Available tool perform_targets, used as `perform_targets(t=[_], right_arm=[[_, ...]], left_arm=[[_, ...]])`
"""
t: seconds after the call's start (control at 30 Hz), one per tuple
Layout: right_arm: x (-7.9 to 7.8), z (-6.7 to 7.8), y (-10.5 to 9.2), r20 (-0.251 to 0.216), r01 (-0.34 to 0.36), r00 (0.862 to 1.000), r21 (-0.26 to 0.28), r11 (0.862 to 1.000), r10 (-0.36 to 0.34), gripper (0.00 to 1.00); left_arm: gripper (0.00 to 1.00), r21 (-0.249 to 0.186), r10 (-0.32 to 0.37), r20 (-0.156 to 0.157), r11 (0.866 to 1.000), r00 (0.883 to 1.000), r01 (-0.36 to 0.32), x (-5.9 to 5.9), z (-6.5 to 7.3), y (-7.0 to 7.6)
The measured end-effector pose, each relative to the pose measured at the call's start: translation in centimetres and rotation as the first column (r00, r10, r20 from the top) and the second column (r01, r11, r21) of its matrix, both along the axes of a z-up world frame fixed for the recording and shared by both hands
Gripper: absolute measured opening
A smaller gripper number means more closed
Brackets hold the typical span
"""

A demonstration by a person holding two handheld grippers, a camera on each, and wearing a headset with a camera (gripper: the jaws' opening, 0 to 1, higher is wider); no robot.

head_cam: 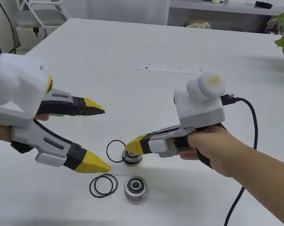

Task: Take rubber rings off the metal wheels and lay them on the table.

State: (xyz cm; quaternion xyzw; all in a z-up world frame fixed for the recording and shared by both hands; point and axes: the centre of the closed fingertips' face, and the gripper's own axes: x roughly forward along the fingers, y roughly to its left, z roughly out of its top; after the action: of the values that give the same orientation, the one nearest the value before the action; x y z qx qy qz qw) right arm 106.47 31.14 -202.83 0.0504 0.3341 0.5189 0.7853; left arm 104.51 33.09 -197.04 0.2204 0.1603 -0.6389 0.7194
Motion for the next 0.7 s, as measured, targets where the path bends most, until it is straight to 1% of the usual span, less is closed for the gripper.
perform_targets(t=[0.07,0.13,0.2,0.27,0.33,0.4,0.6,0.67,0.7], right_arm=[[-0.2,0.1,0.3,-0.001,-0.011,1.000,0.001,1.000,0.011,0.00],[-0.5,0.2,0.6,-0.002,-0.024,1.000,0.004,1.000,0.024,0.00],[-0.7,0.2,0.9,-0.001,-0.037,0.999,0.005,0.999,0.037,0.00],[-1.0,0.2,1.2,-0.001,-0.048,0.999,0.004,0.999,0.048,0.00],[-1.3,0.2,1.4,-0.004,-0.061,0.998,0.004,0.998,0.061,0.00],[-1.6,0.1,1.7,-0.009,-0.074,0.997,0.004,0.997,0.074,0.00],[-2.5,-0.1,2.6,-0.025,-0.111,0.994,0.007,0.994,0.111,0.00],[-2.9,-0.3,2.9,-0.034,-0.128,0.991,0.004,0.992,0.128,0.00],[-3.1,-0.5,3.0,-0.039,-0.134,0.990,0.002,0.991,0.134,0.00]], left_arm=[[0.74,-0.014,0.011,0.020,1.000,1.000,-0.010,-0.6,0.9,0.9],[0.76,-0.034,0.026,0.017,0.999,1.000,-0.026,-1.1,1.6,1.6],[0.76,-0.038,0.041,0.018,0.998,0.999,-0.040,-1.8,1.9,2.0],[0.76,-0.034,0.052,0.031,0.998,0.998,-0.051,-2.5,2.0,1.9],[0.76,-0.037,0.071,0.035,0.997,0.997,-0.069,-2.4,2.0,2.6],[0.77,-0.053,0.096,0.032,0.994,0.995,-0.094,-2.3,2.0,3.4],[0.77,-0.067,0.153,0.016,0.986,0.988,-0.151,-2.8,1.2,5.5],[0.77,-0.085,0.180,0.005,0.980,0.984,-0.179,-2.9,0.9,6.0],[0.77,-0.094,0.194,-0.009,0.977,0.981,-0.194,-2.9,0.6,6.1]])
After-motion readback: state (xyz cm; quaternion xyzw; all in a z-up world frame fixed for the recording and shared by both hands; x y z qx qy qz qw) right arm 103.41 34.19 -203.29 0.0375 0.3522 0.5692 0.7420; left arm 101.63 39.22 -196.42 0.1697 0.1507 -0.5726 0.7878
